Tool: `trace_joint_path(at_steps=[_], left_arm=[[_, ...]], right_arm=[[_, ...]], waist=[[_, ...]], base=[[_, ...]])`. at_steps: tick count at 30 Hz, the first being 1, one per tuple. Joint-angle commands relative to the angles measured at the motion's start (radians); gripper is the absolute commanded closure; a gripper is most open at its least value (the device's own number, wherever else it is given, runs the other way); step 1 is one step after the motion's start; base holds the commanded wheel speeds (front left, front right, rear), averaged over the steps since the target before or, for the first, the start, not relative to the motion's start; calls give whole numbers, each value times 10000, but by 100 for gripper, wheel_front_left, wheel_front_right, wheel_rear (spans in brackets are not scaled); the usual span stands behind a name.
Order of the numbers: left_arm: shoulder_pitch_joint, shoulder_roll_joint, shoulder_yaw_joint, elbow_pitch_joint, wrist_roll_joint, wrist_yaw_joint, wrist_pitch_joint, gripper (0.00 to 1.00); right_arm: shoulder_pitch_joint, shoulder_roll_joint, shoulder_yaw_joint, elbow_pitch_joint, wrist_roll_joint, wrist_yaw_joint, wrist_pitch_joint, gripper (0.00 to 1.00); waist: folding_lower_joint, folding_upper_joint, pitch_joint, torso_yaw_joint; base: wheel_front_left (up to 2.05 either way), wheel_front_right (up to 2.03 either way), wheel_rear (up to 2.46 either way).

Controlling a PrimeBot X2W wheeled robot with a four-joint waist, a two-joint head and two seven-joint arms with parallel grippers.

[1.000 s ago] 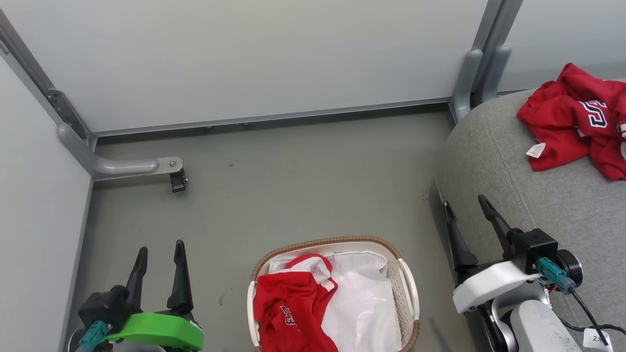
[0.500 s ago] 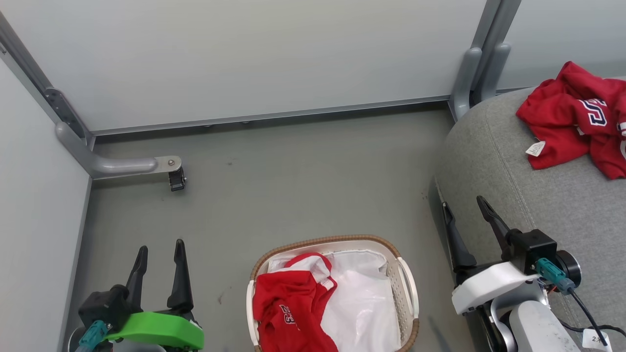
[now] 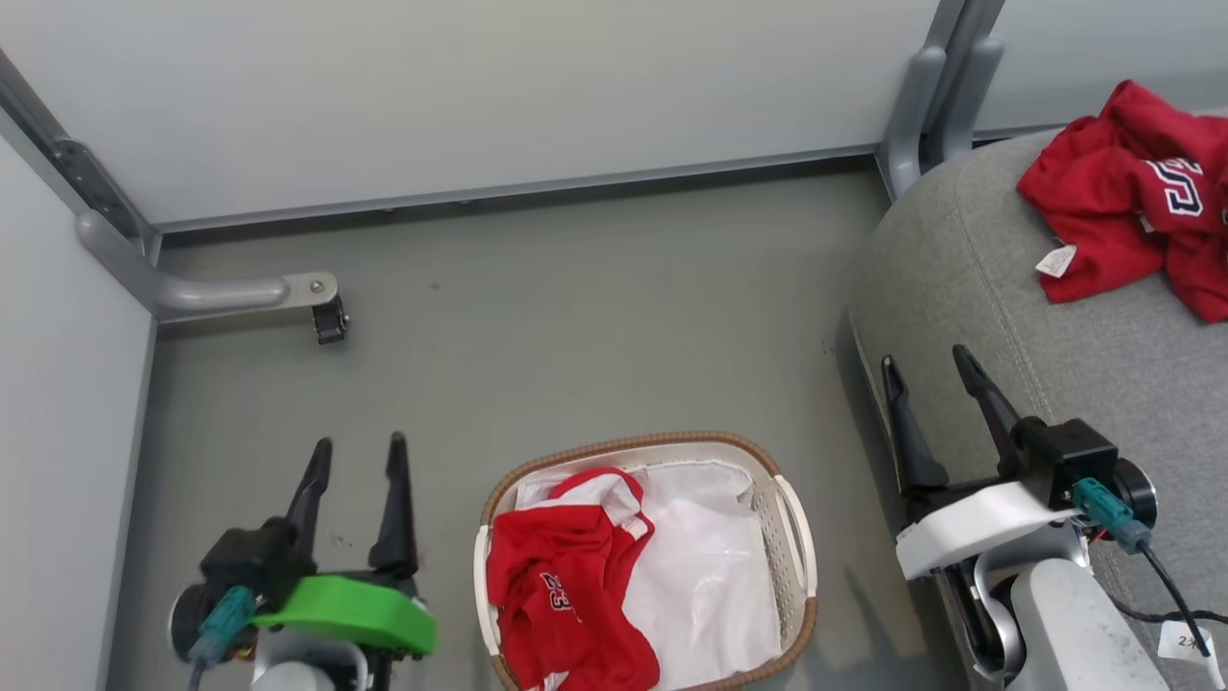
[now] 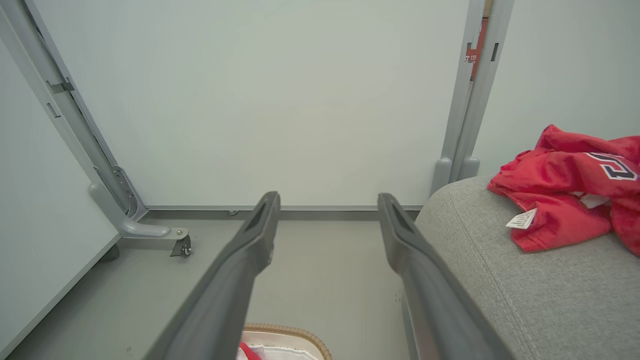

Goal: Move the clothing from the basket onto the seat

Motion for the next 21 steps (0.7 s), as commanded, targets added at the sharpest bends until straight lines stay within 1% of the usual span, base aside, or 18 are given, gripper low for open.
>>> trace_joint_path(at_steps=[1,7,11,15,18,21], left_arm=[[-309,3,-168,29,122,-32,-3,0],[-1426,203,-1310,600,569,-32,-3,0],[-2425,370,-2181,1408,1025,-32,-3,0],[-3405,467,-3075,2511,1430,-32,30,0],[-4177,588,-3654,3559,1996,-19,220,0],[-4758,541,-3928,4534,2277,-15,514,0]], right_arm=[[-183,-37,-89,-78,30,-14,-44,0],[-701,-35,-471,-421,-94,-14,-44,0],[-1158,-35,-710,-647,-130,-14,-43,0],[-1562,-32,-910,-881,-102,-14,-44,0],[-1813,-30,-914,-1080,-13,-14,-44,0],[-2010,-34,-899,-1231,109,-14,-43,0]], waist=[[0,20,348,-113],[0,20,1297,-380],[0,20,2064,-635],[0,20,2814,-903],[0,20,3396,-1169],[0,20,3902,-1433]], base=[[0,0,0],[0,0,0],[0,0,0],[0,0,0],[0,0,0],[0,0,0]])
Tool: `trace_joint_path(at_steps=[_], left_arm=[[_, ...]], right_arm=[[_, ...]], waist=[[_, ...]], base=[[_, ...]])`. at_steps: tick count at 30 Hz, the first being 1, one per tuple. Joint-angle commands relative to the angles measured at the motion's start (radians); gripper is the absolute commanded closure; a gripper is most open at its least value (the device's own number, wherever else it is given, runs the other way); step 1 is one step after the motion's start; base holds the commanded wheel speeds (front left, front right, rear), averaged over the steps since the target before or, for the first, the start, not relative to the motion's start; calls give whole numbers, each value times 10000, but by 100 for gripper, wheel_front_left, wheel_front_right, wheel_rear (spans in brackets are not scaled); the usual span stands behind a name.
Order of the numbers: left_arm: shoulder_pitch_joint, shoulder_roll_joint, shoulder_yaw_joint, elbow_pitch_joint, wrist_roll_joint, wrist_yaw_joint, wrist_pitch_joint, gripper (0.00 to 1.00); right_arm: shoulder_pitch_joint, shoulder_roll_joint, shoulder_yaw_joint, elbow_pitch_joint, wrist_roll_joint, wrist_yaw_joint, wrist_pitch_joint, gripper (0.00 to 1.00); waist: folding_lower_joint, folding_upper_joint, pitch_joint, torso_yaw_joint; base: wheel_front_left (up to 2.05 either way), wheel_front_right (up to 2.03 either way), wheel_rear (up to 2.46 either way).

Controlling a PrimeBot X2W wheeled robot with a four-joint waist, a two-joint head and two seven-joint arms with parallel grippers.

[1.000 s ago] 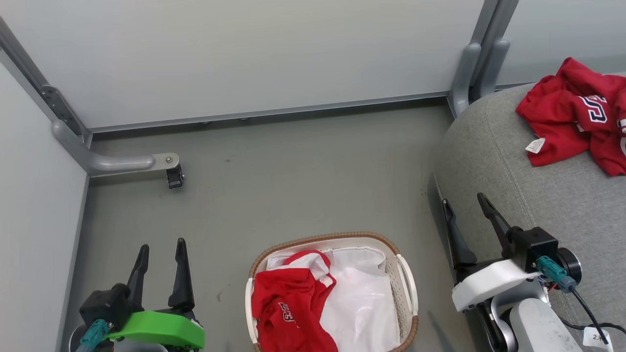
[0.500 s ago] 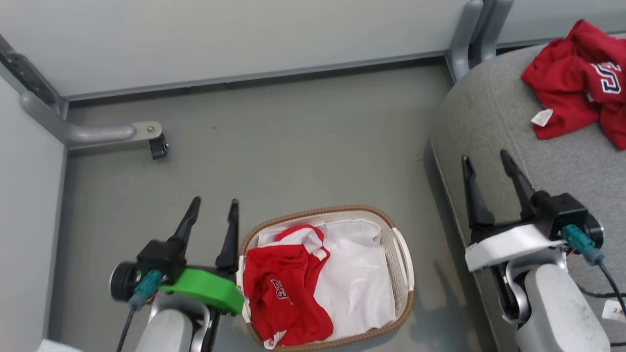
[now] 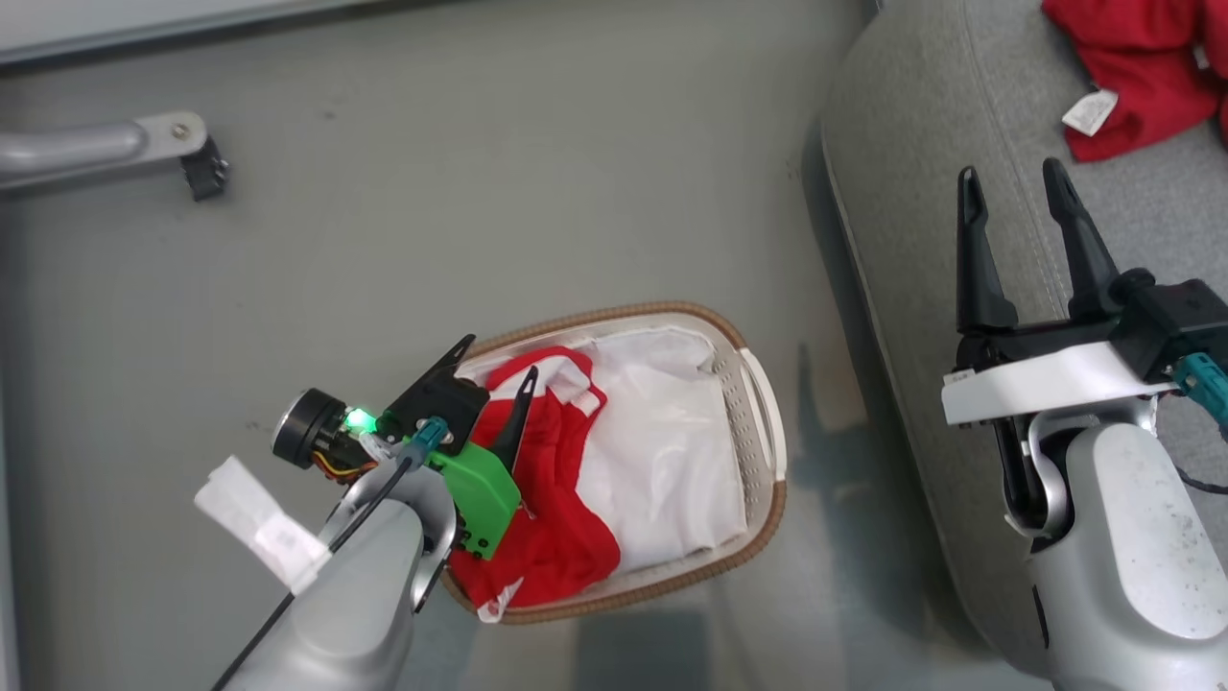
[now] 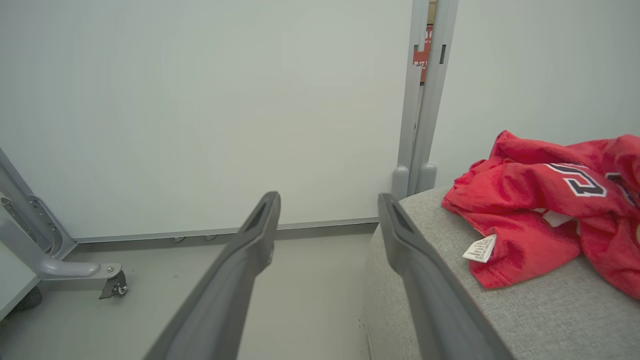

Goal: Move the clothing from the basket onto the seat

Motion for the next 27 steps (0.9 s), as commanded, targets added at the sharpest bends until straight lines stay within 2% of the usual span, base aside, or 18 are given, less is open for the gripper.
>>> trace_joint_path(at_steps=[1,7,15,18,23,27], left_arm=[[-391,34,-88,370,159,2,127,0],[-1377,68,-580,1954,401,3,584,0],[-2391,169,-808,3368,559,63,848,0],[-2644,254,-739,3792,470,244,803,0],[-3001,436,-696,4354,486,798,700,0],[-3203,449,-764,4716,453,816,784,0]], right_arm=[[-168,-25,25,-105,121,-14,-43,0],[-571,-22,175,-399,428,-14,-43,0],[-1104,-22,342,-721,664,-14,-43,0],[-1304,-22,463,-836,681,-14,-43,0],[-1476,-23,520,-938,722,-14,-43,0],[-1519,-23,541,-931,758,-14,-43,0]], waist=[[-1,20,1129,-753],[-1,20,2056,-1282],[-1,20,3003,-1740],[-1,20,3257,-1905],[-1,20,3532,-2033],[-1,20,3684,-2059]], base=[[0,0,0],[0,0,0],[0,0,0],[0,0,0],[0,0,0],[0,0,0]])
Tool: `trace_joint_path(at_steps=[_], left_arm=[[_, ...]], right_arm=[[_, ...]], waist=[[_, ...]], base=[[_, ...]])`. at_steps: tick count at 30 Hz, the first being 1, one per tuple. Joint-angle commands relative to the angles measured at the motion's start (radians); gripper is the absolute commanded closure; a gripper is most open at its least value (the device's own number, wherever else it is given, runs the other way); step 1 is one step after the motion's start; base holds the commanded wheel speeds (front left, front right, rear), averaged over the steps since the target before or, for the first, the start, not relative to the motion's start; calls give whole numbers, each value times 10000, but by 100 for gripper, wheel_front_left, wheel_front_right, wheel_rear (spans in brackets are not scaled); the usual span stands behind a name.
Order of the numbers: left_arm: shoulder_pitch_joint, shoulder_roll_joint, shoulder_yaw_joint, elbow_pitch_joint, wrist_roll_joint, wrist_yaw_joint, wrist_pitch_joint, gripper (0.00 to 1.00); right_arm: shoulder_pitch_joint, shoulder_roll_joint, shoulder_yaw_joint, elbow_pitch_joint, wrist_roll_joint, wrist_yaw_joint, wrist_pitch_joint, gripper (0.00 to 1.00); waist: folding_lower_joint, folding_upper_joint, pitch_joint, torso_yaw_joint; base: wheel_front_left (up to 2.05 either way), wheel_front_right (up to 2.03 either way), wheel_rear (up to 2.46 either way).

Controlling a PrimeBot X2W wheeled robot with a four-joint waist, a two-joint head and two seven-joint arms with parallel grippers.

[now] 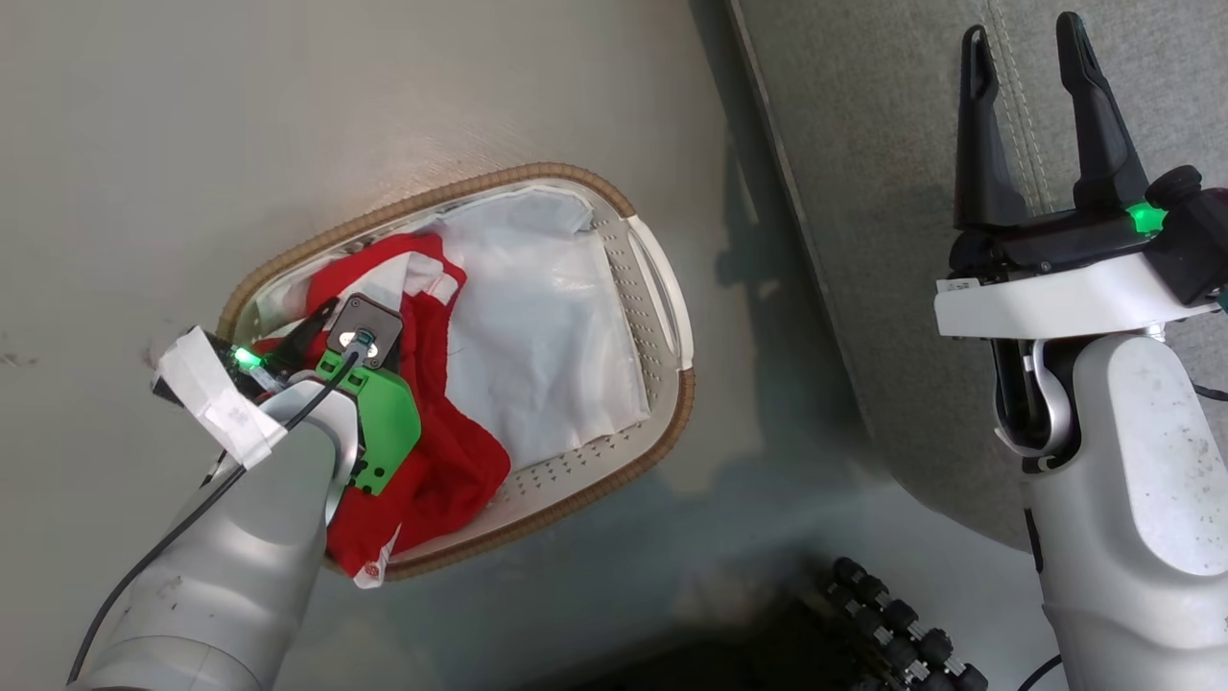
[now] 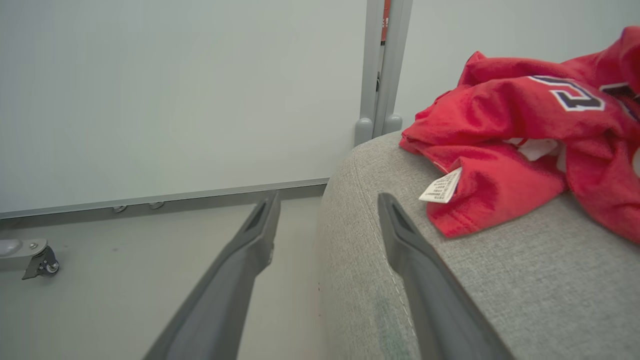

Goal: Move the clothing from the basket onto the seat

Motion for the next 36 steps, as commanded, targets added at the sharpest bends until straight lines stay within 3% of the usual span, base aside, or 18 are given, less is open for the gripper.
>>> trace_joint_path(at_steps=[1,7,8,9,10,11,20,29,36], left_arm=[[-213,65,-23,108,-10,-18,57,0],[-320,-54,-125,394,-87,-67,238,0],[-322,-66,-128,422,-112,-54,250,11],[-326,-75,-139,452,-145,-24,251,51],[-322,-81,-148,473,-165,6,239,62],[-306,-90,-158,490,-173,23,220,98],[162,-355,-418,523,-285,-219,-431,100],[784,-649,-932,-157,-333,-590,-1160,100],[1107,-329,-1320,-1445,-199,-684,-1276,100]], right_arm=[[-101,-18,31,-26,100,-14,-41,0],[-162,-19,117,-42,134,-14,-41,0],[-177,-19,134,-33,138,-14,-41,0],[-192,-21,157,-21,145,-14,-41,0],[-197,-21,177,-15,148,-14,-41,0],[-199,-21,196,-11,154,-14,-41,0],[141,-21,153,181,-43,-14,-41,0],[716,-24,104,593,-502,-14,-41,0],[1291,-25,62,969,-881,-14,-41,0]], waist=[[-1,20,192,-139],[-1,20,272,-138],[-1,20,267,-140],[-1,20,257,-145],[-1,20,242,-151],[-1,20,219,-159],[-1,20,-388,48],[-1,20,-1777,723],[-1,20,-3118,1202]], base=[[0,0,0],[0,0,0],[0,0,0],[0,0,0],[0,0,0],[0,0,0],[0,0,0],[0,0,0],[0,0,0]])
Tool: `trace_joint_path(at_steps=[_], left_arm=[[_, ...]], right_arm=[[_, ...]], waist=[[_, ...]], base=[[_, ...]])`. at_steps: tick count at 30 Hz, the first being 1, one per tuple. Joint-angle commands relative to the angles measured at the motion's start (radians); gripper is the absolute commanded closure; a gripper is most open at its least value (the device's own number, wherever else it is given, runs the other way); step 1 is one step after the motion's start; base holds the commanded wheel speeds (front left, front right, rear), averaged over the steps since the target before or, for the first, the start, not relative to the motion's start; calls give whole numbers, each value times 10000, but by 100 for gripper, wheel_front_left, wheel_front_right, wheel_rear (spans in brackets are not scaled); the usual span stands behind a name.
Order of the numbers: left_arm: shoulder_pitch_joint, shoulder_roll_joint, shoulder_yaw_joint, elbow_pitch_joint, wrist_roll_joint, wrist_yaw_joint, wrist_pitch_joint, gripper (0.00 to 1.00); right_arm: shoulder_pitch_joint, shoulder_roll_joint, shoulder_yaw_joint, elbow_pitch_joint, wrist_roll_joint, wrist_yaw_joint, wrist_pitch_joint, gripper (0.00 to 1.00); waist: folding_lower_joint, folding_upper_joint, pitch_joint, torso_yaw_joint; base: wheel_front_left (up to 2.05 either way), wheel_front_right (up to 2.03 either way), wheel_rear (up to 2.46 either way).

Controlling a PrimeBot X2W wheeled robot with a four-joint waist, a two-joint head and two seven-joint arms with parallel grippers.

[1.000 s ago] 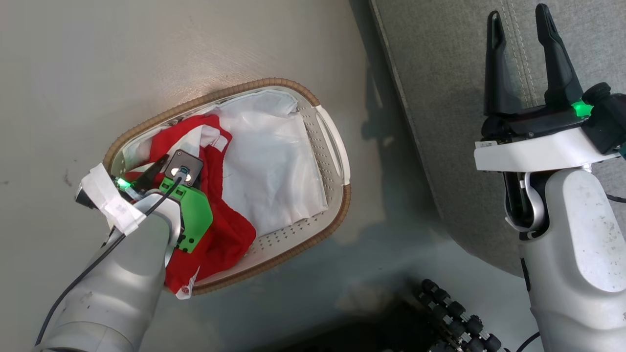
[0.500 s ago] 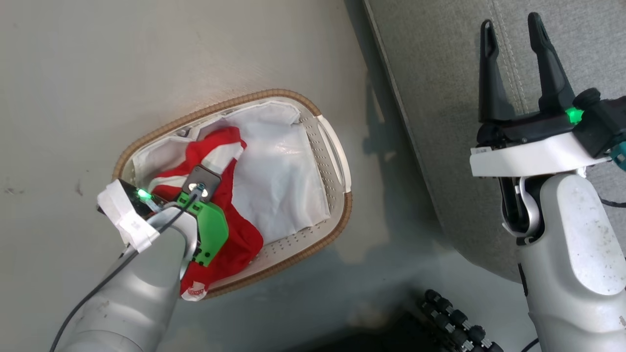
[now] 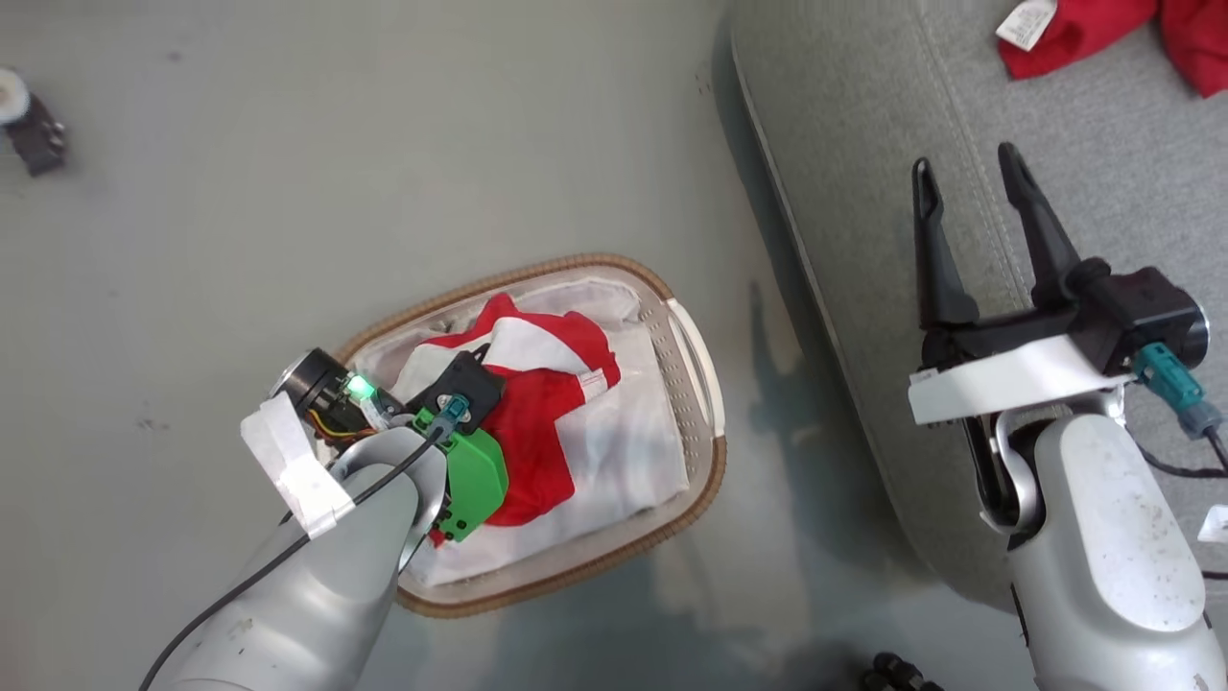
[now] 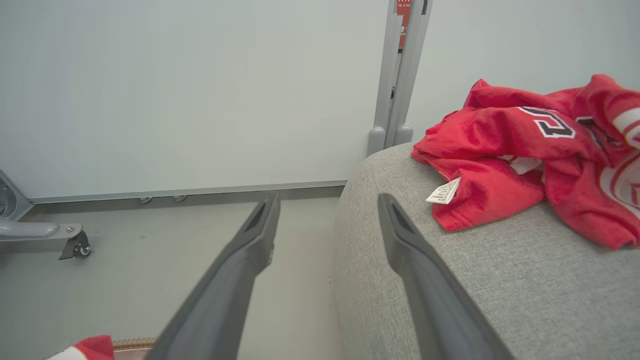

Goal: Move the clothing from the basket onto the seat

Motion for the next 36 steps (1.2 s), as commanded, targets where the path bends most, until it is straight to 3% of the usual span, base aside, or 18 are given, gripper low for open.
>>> trace_joint_path(at_steps=[1,11,17,28,36], left_arm=[[183,156,-67,-335,39,-27,-53,100],[98,989,-610,-2489,-83,-111,-2,100],[-629,1666,-1160,-3745,-321,-121,658,100],[-2092,2677,-1353,-6124,-1368,-109,2010,100],[-2987,2935,-1080,-6931,-1787,-108,2559,100]], right_arm=[[249,-36,-40,99,-77,-14,-41,0],[1126,-35,38,538,-404,-14,-41,0],[1453,-35,204,675,-496,-14,-41,0],[1304,-33,881,801,-300,-14,-41,0],[975,-33,1329,936,-276,-14,-41,0]], waist=[[0,20,-1098,577],[0,20,-2726,819],[0,20,-3399,809],[0,20,-4034,606],[0,20,-4249,604]], base=[[0,0,0],[0,0,0],[0,0,0],[0,0,0],[0,0,0]])
